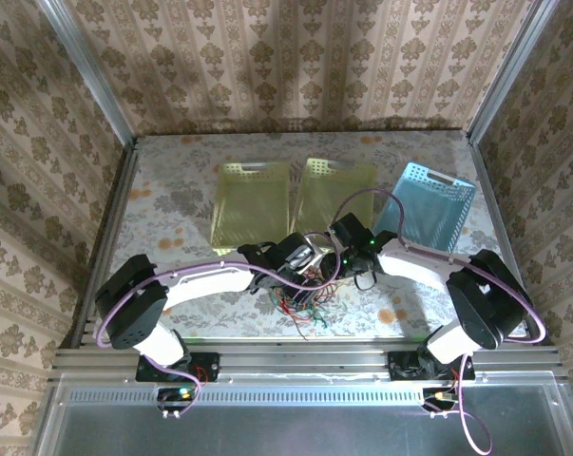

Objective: Untangle the cables

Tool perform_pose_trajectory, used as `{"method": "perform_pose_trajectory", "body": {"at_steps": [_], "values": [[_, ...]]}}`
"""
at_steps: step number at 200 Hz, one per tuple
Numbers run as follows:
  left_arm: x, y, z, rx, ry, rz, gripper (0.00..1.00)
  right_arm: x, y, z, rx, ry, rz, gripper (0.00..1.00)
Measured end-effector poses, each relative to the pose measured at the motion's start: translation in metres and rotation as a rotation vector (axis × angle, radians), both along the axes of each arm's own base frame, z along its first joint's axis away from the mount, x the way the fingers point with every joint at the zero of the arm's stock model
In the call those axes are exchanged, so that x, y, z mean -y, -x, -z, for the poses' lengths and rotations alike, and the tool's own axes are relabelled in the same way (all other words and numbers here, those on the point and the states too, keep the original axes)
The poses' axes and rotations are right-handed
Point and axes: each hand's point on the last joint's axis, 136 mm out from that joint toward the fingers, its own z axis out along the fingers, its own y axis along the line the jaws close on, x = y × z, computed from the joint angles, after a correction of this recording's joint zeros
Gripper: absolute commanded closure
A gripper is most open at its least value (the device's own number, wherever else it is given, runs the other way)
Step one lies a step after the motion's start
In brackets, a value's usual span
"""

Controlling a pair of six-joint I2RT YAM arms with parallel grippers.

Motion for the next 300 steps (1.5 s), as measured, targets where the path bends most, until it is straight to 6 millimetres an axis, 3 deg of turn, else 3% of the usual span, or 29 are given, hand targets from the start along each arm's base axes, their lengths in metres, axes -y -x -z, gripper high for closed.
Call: {"method": "perform_pose_trajectory", "body": {"at_steps": [40, 79, 132, 186, 237, 258, 300], "values": [[0.001, 0.001, 0.004, -0.003, -0.012, 0.002, 0.16, -0.006, 0.001, 0.012, -0.013, 0.013, -0.001, 0.66], [0.0, -0.001, 0.005, 0.005, -0.019, -0.003, 0.19, -0.012, 0.005, 0.02, -0.014, 0.033, -0.008, 0.88], [0.0, -0.014, 0.014, 0.037, -0.081, -0.035, 0.21, 0.007, 0.008, 0.008, 0.054, 0.057, 0.051, 0.96], [-0.002, -0.026, 0.018, 0.093, -0.165, -0.063, 0.17, 0.042, 0.007, -0.039, 0.206, 0.077, 0.172, 1.0], [-0.004, -0.029, 0.019, 0.103, -0.181, -0.07, 0.11, 0.104, 0.001, -0.088, 0.351, 0.122, 0.421, 1.0], [-0.003, -0.03, 0.018, 0.106, -0.181, -0.072, 0.07, 0.128, -0.005, -0.12, 0.44, 0.116, 0.519, 1.0], [-0.006, -0.03, 0.019, 0.107, -0.193, -0.073, 0.03, 0.177, -0.022, -0.203, 0.643, 0.099, 0.698, 1.0]]}}
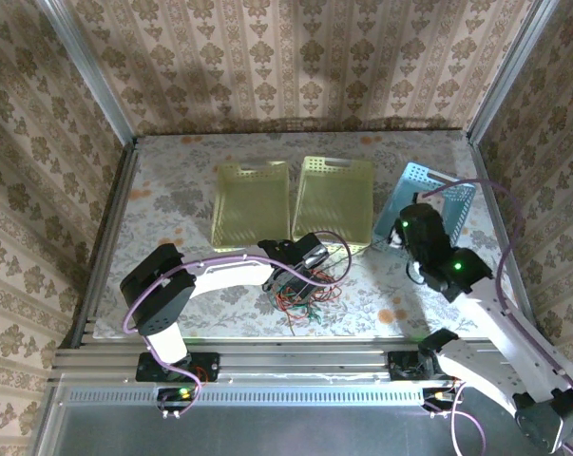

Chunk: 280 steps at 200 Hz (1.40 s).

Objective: Untangle the cables

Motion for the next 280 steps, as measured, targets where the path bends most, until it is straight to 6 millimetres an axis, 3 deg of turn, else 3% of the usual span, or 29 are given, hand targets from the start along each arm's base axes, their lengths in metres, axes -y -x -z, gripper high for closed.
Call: {"method": "perform_pose_trajectory", "body": {"at_steps": [73, 116, 139, 169, 204, 221, 248, 280], "values": [[-0.001, 0.0, 0.0, 0.001, -0.004, -0.001, 0.03, 0.059, -0.003, -0.111, 0.237, 0.059, 0.143, 1.0], [-0.001, 0.0, 0.0, 0.001, -0.003, -0.001, 0.02, 0.052, 0.003, -0.195, 0.425, 0.064, 0.051, 1.0], [0.0, 0.0, 0.0, 0.003, 0.0, 0.0, 0.0, 0.049, 0.002, -0.217, 0.469, 0.096, 0.026, 1.0], [0.007, -0.001, -0.005, 0.012, 0.031, 0.01, 0.0, 0.052, -0.019, -0.197, 0.395, 0.162, 0.031, 1.0], [0.019, -0.003, -0.029, 0.049, 0.117, 0.032, 0.0, 0.056, -0.053, -0.128, 0.204, 0.217, 0.037, 1.0], [0.024, -0.005, -0.044, 0.075, 0.162, 0.041, 0.0, 0.056, -0.06, -0.103, 0.14, 0.233, 0.032, 1.0], [0.03, -0.007, -0.059, 0.098, 0.215, 0.047, 0.0, 0.057, -0.058, -0.104, 0.144, 0.239, 0.04, 1.0], [0.03, -0.005, -0.057, 0.096, 0.23, 0.052, 0.0, 0.058, -0.051, -0.117, 0.172, 0.241, 0.04, 1.0]]}}
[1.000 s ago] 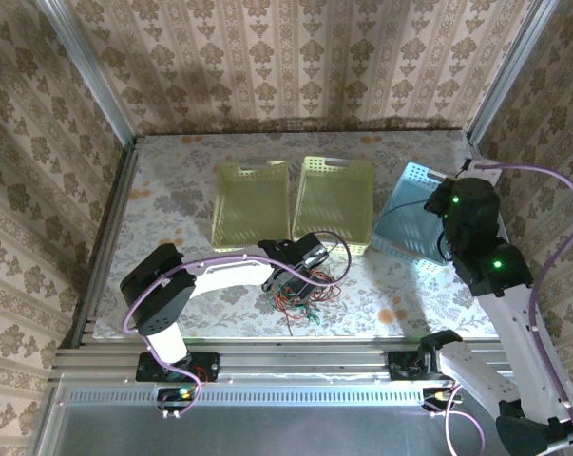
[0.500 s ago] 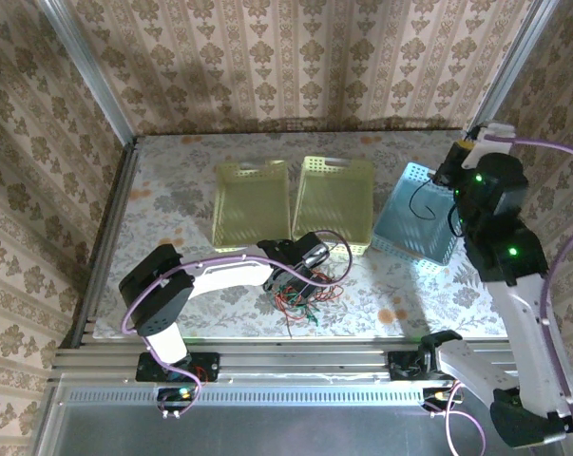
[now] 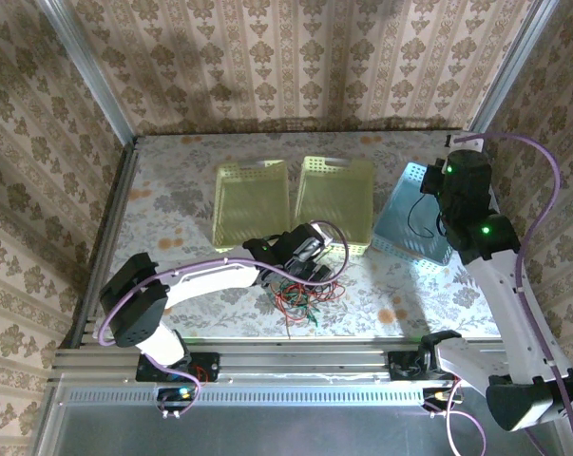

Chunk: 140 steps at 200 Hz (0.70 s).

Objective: Untangle the cables

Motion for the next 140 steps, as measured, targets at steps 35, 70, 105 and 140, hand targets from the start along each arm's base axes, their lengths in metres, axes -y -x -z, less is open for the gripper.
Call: {"method": "perform_pose_trajectory", "body": {"at_steps": [35, 70, 105, 140], "values": [[0.0, 0.0, 0.001, 0.0, 0.003, 0.001, 0.0, 0.002, 0.012, -0.008, 0.0, 0.026, 0.01, 1.0], [-0.004, 0.0, -0.011, 0.015, 0.038, -0.008, 0.0, -0.001, 0.03, 0.0, -0.026, 0.074, 0.027, 1.0], [-0.013, -0.002, -0.035, 0.03, 0.109, -0.026, 0.0, 0.001, 0.049, 0.034, -0.108, 0.151, 0.08, 1.0], [-0.022, -0.011, -0.051, 0.04, 0.157, -0.057, 0.0, 0.008, 0.059, 0.072, -0.203, 0.192, 0.158, 1.0]]}}
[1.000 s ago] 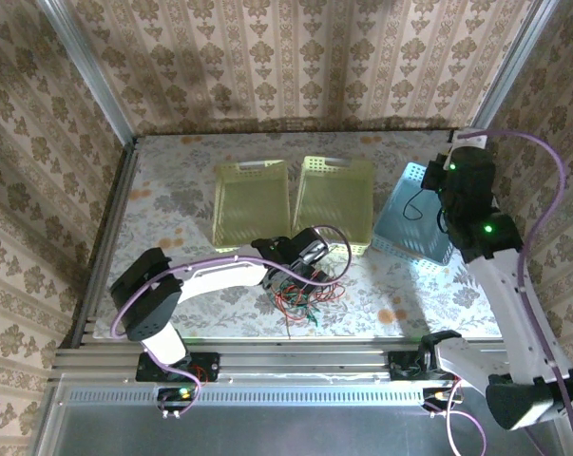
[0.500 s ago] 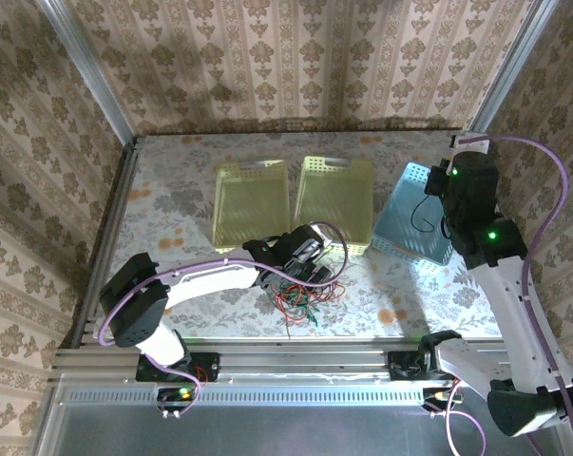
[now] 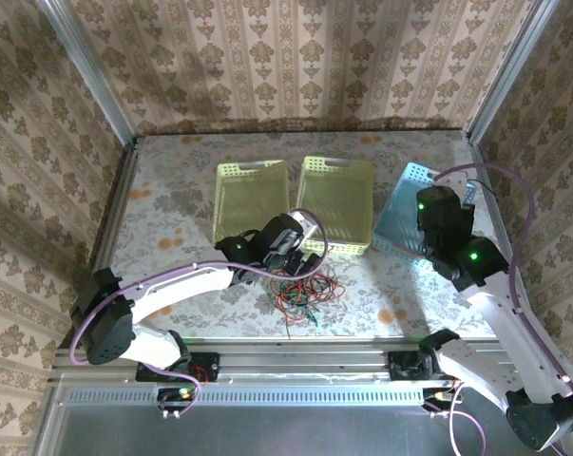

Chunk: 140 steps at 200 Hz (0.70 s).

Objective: Untangle the cables

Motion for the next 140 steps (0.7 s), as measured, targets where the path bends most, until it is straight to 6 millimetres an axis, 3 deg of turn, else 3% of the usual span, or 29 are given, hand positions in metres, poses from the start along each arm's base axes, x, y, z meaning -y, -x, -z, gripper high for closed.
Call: {"method": "perform_pose_trajectory", "body": {"at_steps": [31, 60, 117, 140], "values": [[-0.002, -0.002, -0.001, -0.005, 0.012, -0.006, 0.0, 0.004, 0.004, 0.016, -0.011, -0.008, 0.069, 1.0], [-0.003, 0.001, 0.005, -0.024, 0.014, -0.01, 0.0, -0.003, -0.005, 0.031, -0.017, -0.034, 0.111, 1.0], [-0.006, 0.003, 0.01, -0.042, 0.031, -0.034, 0.0, -0.031, -0.04, 0.103, -0.154, -0.107, 0.136, 1.0], [-0.007, 0.003, 0.005, -0.039, 0.049, -0.041, 0.0, -0.031, -0.052, 0.131, -0.22, -0.142, 0.166, 1.0]]}}
